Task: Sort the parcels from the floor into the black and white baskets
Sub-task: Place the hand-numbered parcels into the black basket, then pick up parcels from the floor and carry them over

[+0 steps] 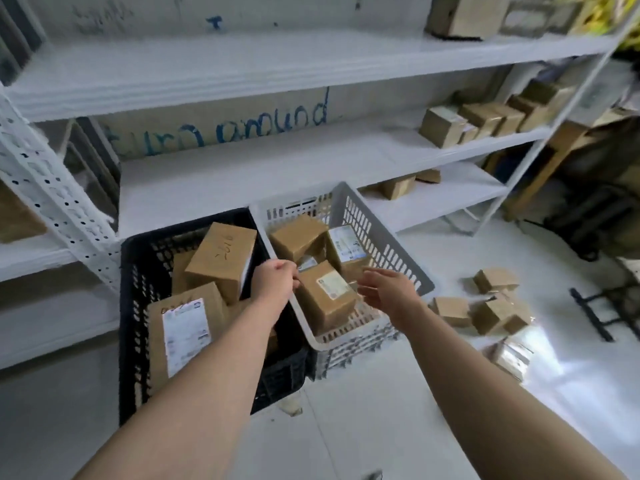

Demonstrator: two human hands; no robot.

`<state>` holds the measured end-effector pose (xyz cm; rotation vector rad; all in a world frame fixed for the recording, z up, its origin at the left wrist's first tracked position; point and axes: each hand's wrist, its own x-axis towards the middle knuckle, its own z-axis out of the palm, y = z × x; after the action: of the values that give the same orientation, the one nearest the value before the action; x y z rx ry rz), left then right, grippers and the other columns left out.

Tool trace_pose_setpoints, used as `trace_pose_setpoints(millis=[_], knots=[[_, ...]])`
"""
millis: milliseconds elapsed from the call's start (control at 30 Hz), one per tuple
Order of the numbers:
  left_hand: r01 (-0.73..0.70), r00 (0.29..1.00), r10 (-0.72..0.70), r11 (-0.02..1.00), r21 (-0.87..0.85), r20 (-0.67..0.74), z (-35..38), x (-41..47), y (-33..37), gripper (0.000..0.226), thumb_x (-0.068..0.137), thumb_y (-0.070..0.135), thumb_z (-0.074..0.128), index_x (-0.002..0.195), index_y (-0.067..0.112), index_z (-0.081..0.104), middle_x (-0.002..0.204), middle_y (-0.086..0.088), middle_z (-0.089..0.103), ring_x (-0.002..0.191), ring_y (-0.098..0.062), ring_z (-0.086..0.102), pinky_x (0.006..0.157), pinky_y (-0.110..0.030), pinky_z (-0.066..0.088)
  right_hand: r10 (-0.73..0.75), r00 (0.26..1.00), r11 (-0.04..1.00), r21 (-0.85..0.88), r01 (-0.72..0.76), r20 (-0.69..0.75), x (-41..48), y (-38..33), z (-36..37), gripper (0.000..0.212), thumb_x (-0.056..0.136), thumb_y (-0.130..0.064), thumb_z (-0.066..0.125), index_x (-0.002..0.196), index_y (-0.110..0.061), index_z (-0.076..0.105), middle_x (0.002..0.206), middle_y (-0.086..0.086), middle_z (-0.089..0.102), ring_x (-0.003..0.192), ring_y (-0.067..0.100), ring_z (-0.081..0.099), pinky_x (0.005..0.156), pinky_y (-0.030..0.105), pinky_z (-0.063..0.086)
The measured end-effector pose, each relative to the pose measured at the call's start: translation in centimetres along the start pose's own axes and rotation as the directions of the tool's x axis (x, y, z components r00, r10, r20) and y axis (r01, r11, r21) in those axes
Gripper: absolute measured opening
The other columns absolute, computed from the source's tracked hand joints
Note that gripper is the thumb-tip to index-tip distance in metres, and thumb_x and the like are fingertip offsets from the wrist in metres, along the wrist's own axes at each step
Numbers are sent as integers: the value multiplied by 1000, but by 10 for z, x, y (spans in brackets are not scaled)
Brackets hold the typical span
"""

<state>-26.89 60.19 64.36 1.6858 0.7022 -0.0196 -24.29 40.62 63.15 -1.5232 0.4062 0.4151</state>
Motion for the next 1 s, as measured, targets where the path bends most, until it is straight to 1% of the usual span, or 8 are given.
trace_pose_setpoints(millis=[100, 333, 467, 567, 633, 700, 867, 1000], knots=[[-11, 990, 10, 1000, 7, 142, 67, -8, 17, 21, 94, 18, 49, 82, 11, 65, 78, -5, 66, 75, -21, 63, 73, -35, 52, -10, 990, 994, 104, 24, -140, -4, -1, -66, 18, 91, -3, 60, 107, -3, 66, 82, 12, 64, 66, 20, 57, 62, 27, 46], [-46, 926, 21, 997, 56, 376, 247, -46, 36, 25, 88, 6, 49, 64, 9, 57, 54, -3, 57, 50, -18, 49, 47, -20, 35, 52, 936, 979, 201, 20, -347, -12, 11, -238, 17, 96, -13, 57, 109, -8, 66, 89, 8, 66, 75, 19, 61, 71, 28, 49], [-57, 886, 10, 995, 87, 464, 352, -79, 36, 23, 86, 7, 51, 64, 10, 58, 62, -5, 58, 53, -19, 54, 51, -24, 39, 107, 905, 979, 202, -24, -412, -12, 19, -350, 20, 97, -16, 56, 111, -6, 67, 97, 14, 68, 86, 24, 63, 73, 30, 51], [-45, 863, -27, 990, 131, 505, 427, -101, 32, 25, 87, 8, 50, 63, 9, 58, 60, -7, 57, 57, -22, 52, 54, -24, 39, 124, 883, 981, 190, -41, -453, -7, 27, -432, 22, 98, -16, 54, 113, -6, 66, 102, 13, 68, 88, 25, 64, 82, 37, 54], [-25, 854, -54, 989, 144, 517, 482, -112, 27, 25, 89, 9, 48, 66, 9, 58, 62, -8, 58, 57, -22, 51, 52, -23, 38, 163, 872, 978, 191, -82, -462, 1, 35, -485, 23, 98, -18, 54, 114, -7, 66, 106, 13, 68, 91, 26, 66, 76, 34, 56], [-4, 853, -79, 987, 159, 516, 514, -116, 24, 24, 91, 10, 47, 70, 11, 59, 69, -7, 61, 62, -21, 55, 54, -25, 40, 192, 862, 973, 203, -106, -469, 8, 42, -515, 22, 98, -18, 55, 114, -7, 66, 107, 13, 67, 94, 26, 66, 73, 31, 55], [52, 842, -179, 966, 254, 509, 597, -114, 4, 19, 95, 10, 45, 81, 11, 58, 78, -3, 59, 61, -14, 54, 56, -25, 42, 288, 834, 948, 266, -177, -470, 43, 70, -584, 21, 97, -18, 56, 112, -7, 66, 102, 12, 68, 90, 26, 65, 81, 34, 54], [102, 838, -269, 932, 348, 475, 651, -86, -20, 20, 94, 11, 45, 78, 11, 57, 76, -7, 58, 66, -21, 52, 57, -26, 40, 353, 816, 919, 335, -210, -458, 83, 95, -622, 20, 97, -18, 56, 111, -7, 65, 96, 10, 66, 85, 24, 63, 84, 35, 53]])
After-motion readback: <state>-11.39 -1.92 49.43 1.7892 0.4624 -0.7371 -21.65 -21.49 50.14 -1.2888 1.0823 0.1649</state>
